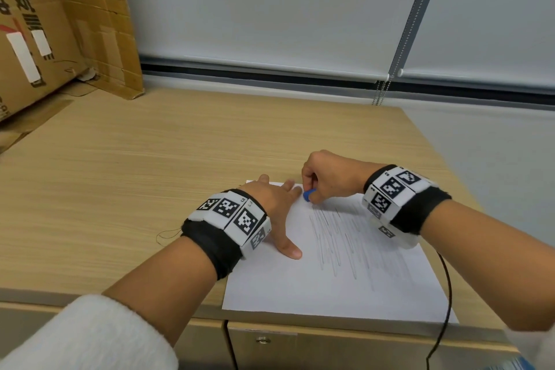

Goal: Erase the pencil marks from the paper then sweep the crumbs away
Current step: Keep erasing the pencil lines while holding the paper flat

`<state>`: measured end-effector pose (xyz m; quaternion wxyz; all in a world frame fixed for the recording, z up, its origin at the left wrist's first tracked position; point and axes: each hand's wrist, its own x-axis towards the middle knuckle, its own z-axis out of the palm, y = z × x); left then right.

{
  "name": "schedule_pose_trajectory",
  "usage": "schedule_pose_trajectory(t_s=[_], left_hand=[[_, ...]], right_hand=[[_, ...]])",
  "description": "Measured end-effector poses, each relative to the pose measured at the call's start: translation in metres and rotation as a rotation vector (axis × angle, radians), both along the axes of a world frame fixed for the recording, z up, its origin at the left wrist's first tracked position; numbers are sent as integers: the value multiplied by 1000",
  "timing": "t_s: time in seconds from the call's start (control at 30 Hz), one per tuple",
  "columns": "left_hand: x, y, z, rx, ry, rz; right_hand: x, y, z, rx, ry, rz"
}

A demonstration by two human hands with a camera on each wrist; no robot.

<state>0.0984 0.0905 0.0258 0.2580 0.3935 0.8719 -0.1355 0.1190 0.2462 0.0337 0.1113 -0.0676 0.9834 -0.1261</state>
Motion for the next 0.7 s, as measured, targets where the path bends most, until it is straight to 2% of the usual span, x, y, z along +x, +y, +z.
schedule_pose_trajectory(t_s=[0.17, 0.3, 0.43, 0.47, 0.6, 0.7], left_hand=[[0, -2, -2, 4, 16, -13], [1, 2, 0, -17, 4, -6], [1, 0, 0, -22, -6, -7], [1, 0, 0, -23, -7, -4], [2, 2, 3, -35, -14, 7], [3, 2, 3, -37, -4, -2]], right_hand=[[14, -2, 3, -31, -237, 51], [11, 0, 0, -59, -65, 1], [22, -4, -1, -80, -217, 61], [21, -4, 1, -71, -223, 65], [15, -1, -1, -65, -56, 0], [25, -5, -2, -78, -182, 40]])
